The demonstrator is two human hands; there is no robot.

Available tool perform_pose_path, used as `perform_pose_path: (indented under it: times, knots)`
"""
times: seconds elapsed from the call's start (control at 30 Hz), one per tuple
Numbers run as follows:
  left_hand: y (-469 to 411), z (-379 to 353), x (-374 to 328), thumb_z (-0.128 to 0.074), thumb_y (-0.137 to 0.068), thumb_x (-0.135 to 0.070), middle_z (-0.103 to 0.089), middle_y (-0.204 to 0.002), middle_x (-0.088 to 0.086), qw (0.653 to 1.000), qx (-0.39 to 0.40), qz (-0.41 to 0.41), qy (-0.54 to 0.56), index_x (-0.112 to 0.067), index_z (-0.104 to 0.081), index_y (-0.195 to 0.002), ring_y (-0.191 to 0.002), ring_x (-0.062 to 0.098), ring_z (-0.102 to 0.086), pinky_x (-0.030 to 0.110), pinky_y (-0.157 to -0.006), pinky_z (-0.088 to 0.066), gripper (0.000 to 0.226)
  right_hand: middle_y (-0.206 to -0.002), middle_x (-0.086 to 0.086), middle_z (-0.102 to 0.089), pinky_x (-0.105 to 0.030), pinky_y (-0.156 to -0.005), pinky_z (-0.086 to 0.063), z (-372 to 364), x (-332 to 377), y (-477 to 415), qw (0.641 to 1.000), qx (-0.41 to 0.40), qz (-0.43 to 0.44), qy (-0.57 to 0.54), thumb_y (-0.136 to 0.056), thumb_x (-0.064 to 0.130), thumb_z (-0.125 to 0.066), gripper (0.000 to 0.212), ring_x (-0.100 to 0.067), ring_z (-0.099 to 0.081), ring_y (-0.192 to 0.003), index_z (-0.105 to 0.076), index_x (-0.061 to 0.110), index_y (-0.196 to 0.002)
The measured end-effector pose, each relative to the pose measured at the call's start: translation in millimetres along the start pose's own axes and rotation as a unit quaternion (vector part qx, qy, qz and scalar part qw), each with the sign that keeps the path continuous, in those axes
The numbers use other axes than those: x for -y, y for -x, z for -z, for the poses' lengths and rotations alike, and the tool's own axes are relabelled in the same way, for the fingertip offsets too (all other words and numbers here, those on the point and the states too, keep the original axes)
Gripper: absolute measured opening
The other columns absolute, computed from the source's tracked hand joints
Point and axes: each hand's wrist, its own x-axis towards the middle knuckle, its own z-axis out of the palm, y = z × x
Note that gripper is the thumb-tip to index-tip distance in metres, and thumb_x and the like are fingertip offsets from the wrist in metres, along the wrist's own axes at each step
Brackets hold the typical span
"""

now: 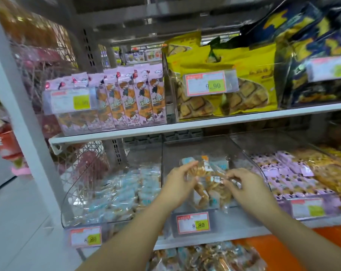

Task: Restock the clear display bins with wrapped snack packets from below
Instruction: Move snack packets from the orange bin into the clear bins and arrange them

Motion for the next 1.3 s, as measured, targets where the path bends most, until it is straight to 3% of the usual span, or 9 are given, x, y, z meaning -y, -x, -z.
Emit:
perform_pose_path:
  times: [0.1,0.27,0.4,0.5,0.73,0.83,0.97,1.17,1.3]
  knots:
    - [-4,-14,5,-0.053,-0.097,-0.018,-0.063,-0.124,0.006,0.996,0.063,0.052,-0.041,-0.032,-0.049,-0.135,-0.094,0.023,-0.062,0.025,-0.074,-0.047,0.042,-0.083,0.008,-0.063,-0.027,-0.058,-0.042,11,-9,-1,0.986,0.071,-0.021,0.146,-0.093,0.029,-0.054,0.014,-0.011,-0.056,-0.069,-0.058,0.032,-0.079]
    - [-8,-21,7,-0.045,-0.098,-0.016,-0.056,-0.136,0.002,0.979,0.125,0.086,-0.137,-0.031,-0.044,-0.14,-0.118,0.019,-0.055,0.022,-0.09,-0.042,0.044,-0.069,0.009,-0.053,-0.019,-0.049,-0.032,10,-16,0,0.977,0.12,-0.004,0.175,-0.095,0.029,-0.05,0.016,-0.007,-0.049,-0.064,-0.052,0.033,-0.079]
    - [-15,-17,8,-0.043,-0.098,-0.026,-0.052,-0.137,0.005,0.949,0.155,0.089,-0.261,-0.034,-0.047,-0.136,-0.122,0.021,-0.05,0.028,-0.1,-0.041,0.04,-0.079,0.003,-0.067,-0.026,-0.063,-0.044,1,-32,5,0.998,0.015,0.019,0.062,-0.088,0.016,-0.063,0.008,-0.013,-0.059,-0.072,-0.068,0.018,-0.082]
    - [-15,-14,4,-0.043,-0.098,-0.03,-0.051,-0.137,0.007,0.939,0.144,0.087,-0.301,-0.026,-0.054,-0.13,-0.131,0.027,-0.041,0.032,-0.104,-0.037,0.034,-0.077,0.014,-0.064,-0.01,-0.064,-0.044,2,-29,4,0.996,-0.071,0.047,-0.024,-0.083,0.006,-0.068,0.01,-0.001,-0.059,-0.071,-0.072,0.014,-0.08]
    - [-1,-12,-29,-0.052,-0.092,-0.05,-0.07,-0.11,-0.002,0.995,0.025,0.083,-0.043,-0.023,-0.059,-0.125,-0.094,0.013,-0.066,0.022,-0.078,-0.048,0.043,-0.089,0.012,-0.068,-0.004,-0.072,-0.045,16,-2,5,0.939,-0.176,-0.036,-0.294,-0.087,0.006,-0.064,0.024,0.008,-0.061,-0.084,-0.065,0.03,-0.08]
    - [6,-18,-45,-0.065,-0.086,-0.038,-0.071,-0.087,-0.001,0.933,0.087,0.187,0.294,-0.016,-0.057,-0.118,-0.071,0.016,-0.069,0.028,-0.07,-0.056,0.039,-0.088,0.012,-0.07,-0.01,-0.073,-0.051,23,9,8,0.91,-0.173,-0.073,-0.37,-0.088,0.01,-0.063,0.019,0.005,-0.064,-0.081,-0.067,0.029,-0.085]
    - [5,-28,-54,-0.065,-0.087,-0.018,-0.072,-0.079,0.003,0.866,0.032,0.199,0.457,-0.012,-0.058,-0.103,-0.073,0.021,-0.069,0.036,-0.067,-0.058,0.019,-0.088,0.021,-0.067,0.0,-0.064,-0.043,43,9,16,0.905,-0.144,-0.088,-0.39,-0.09,0.02,-0.059,0.012,0.016,-0.061,-0.08,-0.068,0.025,-0.097]
    - [-1,-23,-47,-0.067,-0.086,-0.012,-0.069,-0.093,0.007,0.874,-0.059,0.188,0.444,-0.01,-0.062,-0.098,-0.084,0.022,-0.065,0.035,-0.065,-0.06,0.013,-0.097,0.0,-0.071,-0.024,-0.072,-0.057,71,-29,22,0.882,-0.169,-0.142,-0.416,-0.079,0.015,-0.072,0.017,-0.011,-0.068,-0.089,-0.064,0.02,-0.094]
    - [-3,-29,-43,-0.072,-0.083,-0.017,-0.073,-0.097,0.007,0.938,-0.067,0.156,0.302,-0.013,-0.065,-0.105,-0.085,0.02,-0.069,0.035,-0.076,-0.056,0.023,-0.1,0.01,-0.062,-0.031,-0.071,-0.055,73,-37,23,0.88,-0.11,-0.168,-0.431,-0.077,0.006,-0.074,0.035,-0.006,-0.064,-0.086,-0.054,0.025,-0.098]
